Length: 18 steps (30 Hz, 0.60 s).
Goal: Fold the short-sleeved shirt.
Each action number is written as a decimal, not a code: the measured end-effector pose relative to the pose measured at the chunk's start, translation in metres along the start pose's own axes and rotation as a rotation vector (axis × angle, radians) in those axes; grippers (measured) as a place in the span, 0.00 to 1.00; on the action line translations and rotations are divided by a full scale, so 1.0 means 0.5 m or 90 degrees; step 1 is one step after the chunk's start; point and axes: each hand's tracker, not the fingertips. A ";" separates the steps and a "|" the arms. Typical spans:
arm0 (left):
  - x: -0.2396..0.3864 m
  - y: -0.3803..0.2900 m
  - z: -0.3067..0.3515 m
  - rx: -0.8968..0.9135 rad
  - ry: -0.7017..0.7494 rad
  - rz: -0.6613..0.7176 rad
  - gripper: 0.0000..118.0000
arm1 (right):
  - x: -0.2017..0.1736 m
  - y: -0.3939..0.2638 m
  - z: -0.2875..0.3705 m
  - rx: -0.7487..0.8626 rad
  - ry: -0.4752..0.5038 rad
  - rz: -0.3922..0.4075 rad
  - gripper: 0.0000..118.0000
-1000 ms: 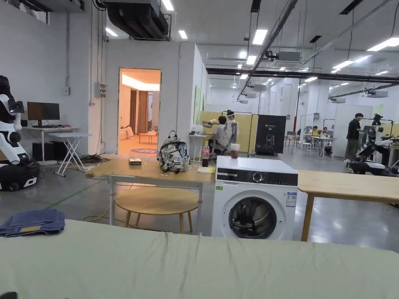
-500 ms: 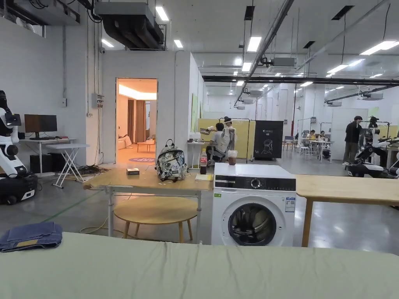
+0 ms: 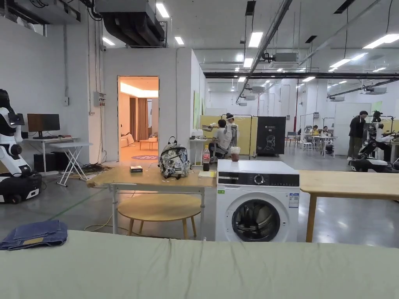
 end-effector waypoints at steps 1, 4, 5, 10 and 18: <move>-0.001 0.000 0.001 0.000 0.002 -0.001 0.00 | 0.001 0.000 0.002 0.001 0.000 0.002 0.10; -0.002 -0.003 0.002 0.001 -0.001 0.011 0.00 | 0.000 0.002 -0.001 -0.002 0.000 -0.001 0.10; -0.002 -0.005 0.002 0.002 -0.001 0.014 0.00 | 0.002 0.002 0.001 -0.003 0.005 -0.004 0.10; -0.001 -0.001 0.004 0.004 0.002 0.006 0.00 | -0.003 0.000 -0.003 -0.010 -0.004 0.004 0.00; 0.004 0.016 0.008 0.010 0.023 -0.012 0.48 | -0.003 0.013 -0.004 0.007 -0.001 0.024 0.76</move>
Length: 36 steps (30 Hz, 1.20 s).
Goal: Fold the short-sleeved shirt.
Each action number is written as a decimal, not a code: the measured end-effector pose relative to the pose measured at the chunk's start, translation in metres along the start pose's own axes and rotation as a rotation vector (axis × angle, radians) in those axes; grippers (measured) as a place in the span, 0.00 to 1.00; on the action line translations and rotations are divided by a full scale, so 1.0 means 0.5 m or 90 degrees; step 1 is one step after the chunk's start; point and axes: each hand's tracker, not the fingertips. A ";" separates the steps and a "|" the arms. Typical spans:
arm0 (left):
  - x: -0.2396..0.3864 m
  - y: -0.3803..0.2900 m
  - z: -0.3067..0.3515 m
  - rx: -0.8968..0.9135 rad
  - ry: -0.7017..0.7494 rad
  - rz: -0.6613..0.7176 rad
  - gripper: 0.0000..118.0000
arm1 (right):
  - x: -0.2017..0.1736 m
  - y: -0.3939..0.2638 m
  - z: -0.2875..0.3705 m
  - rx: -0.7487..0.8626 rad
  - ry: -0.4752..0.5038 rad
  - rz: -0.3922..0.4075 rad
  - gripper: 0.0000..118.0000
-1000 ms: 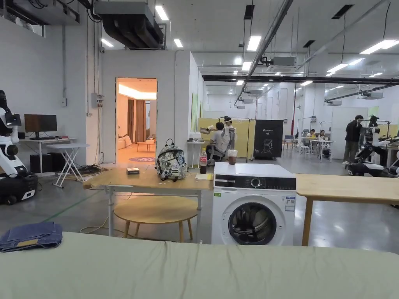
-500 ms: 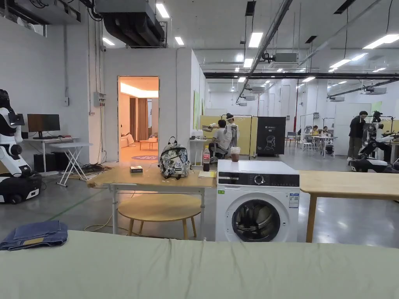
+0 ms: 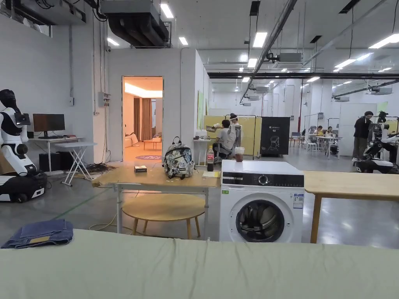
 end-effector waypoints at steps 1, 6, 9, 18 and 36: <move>0.002 0.001 0.001 0.002 0.007 -0.001 0.64 | 0.000 0.001 0.001 0.006 0.002 -0.003 0.77; 0.005 -0.006 0.004 0.025 0.006 0.023 0.76 | -0.007 0.006 0.008 0.024 0.000 0.006 0.91; 0.006 -0.003 0.004 0.026 0.004 0.017 0.76 | -0.017 0.003 0.005 0.025 -0.005 0.016 0.91; 0.013 0.001 -0.001 0.027 -0.011 0.013 0.76 | -0.028 0.001 0.001 0.017 0.007 0.031 0.91; 0.017 -0.005 -0.008 0.015 -0.028 0.019 0.76 | -0.006 0.011 0.008 0.007 0.011 -0.030 0.91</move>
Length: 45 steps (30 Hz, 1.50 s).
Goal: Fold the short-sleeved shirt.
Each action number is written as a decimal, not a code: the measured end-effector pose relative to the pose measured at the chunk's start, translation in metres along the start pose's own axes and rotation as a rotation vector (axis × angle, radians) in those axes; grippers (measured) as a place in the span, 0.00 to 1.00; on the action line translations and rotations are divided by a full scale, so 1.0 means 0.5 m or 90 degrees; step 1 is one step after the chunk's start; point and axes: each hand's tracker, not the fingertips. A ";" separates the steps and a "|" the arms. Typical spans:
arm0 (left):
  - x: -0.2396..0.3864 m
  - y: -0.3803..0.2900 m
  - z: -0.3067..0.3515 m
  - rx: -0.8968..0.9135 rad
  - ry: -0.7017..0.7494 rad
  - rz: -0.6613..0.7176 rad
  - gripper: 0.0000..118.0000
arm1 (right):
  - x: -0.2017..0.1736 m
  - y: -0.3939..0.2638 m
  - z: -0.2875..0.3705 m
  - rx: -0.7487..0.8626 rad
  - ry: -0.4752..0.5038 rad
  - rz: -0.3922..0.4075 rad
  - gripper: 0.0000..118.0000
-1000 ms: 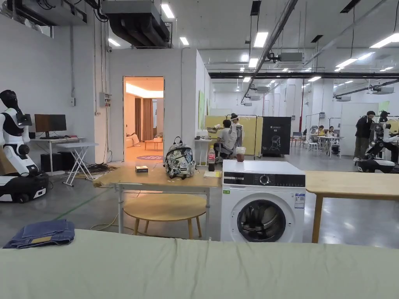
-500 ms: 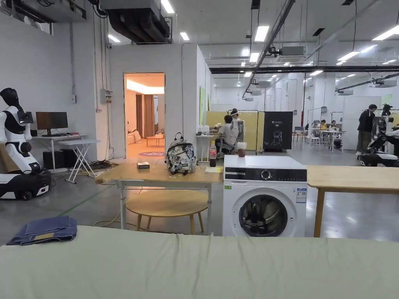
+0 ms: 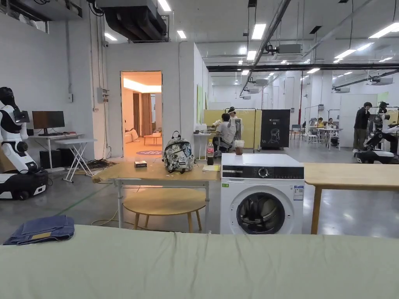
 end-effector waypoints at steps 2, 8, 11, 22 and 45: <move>0.000 0.001 0.000 -0.001 0.000 -0.002 0.76 | 0.000 0.001 -0.001 -0.003 -0.002 -0.003 0.91; -0.002 -0.004 0.003 -0.007 0.002 0.007 0.76 | -0.004 0.000 0.002 0.001 0.003 0.000 0.91; -0.003 -0.005 0.002 -0.008 0.002 0.011 0.76 | -0.007 0.000 0.003 0.004 0.009 0.005 0.91; -0.002 -0.006 -0.007 0.000 -0.010 0.026 0.76 | -0.013 0.006 -0.019 -0.083 0.104 -0.159 0.91; -0.005 -0.022 -0.001 -0.007 -0.011 0.062 0.76 | 0.034 0.011 -0.025 -0.089 0.015 -0.200 0.91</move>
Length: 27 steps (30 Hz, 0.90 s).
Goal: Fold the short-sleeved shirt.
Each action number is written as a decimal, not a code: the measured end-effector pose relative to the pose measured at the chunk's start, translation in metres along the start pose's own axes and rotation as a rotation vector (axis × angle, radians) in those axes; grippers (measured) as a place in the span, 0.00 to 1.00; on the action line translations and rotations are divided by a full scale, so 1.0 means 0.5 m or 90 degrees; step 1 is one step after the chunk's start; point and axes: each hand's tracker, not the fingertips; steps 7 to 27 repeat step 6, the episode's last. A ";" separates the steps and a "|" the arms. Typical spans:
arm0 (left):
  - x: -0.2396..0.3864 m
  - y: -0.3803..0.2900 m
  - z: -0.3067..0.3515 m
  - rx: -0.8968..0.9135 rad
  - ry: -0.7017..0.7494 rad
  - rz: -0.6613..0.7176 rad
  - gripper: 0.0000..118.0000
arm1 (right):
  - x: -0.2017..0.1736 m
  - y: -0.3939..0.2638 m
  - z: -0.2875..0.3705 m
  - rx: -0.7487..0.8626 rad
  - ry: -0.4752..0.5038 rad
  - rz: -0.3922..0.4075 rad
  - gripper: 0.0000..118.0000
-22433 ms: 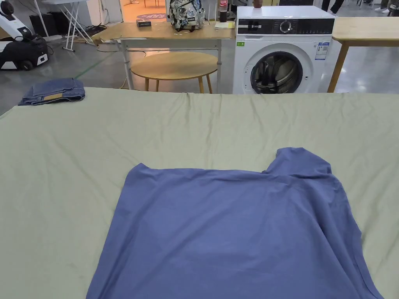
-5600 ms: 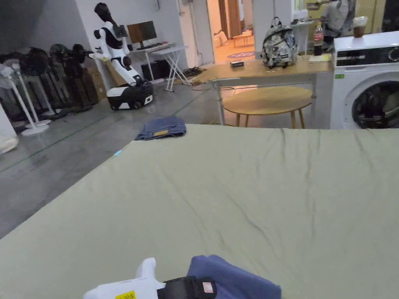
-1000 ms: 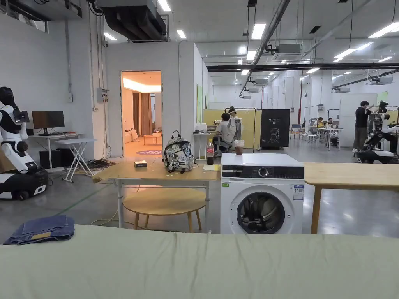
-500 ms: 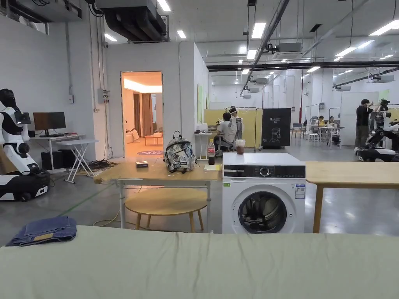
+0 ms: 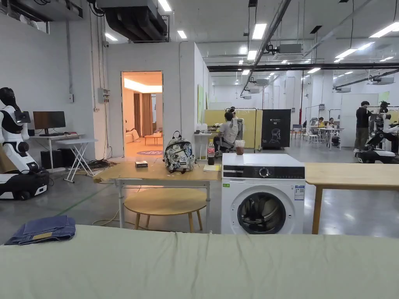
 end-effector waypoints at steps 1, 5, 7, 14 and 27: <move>0.000 0.001 0.001 0.000 0.001 -0.003 0.76 | 0.001 -0.001 0.001 0.005 0.000 -0.002 0.91; 0.001 0.004 0.002 0.001 -0.001 -0.010 0.76 | -0.002 0.000 0.001 0.018 -0.026 0.009 0.91; 0.001 0.005 0.002 0.001 -0.001 -0.011 0.76 | -0.002 -0.001 0.004 0.025 -0.022 0.013 0.91; 0.001 0.005 0.002 0.001 -0.001 -0.011 0.76 | -0.002 -0.001 0.004 0.025 -0.022 0.013 0.91; 0.001 0.005 0.002 0.001 -0.001 -0.011 0.76 | -0.002 -0.001 0.004 0.025 -0.022 0.013 0.91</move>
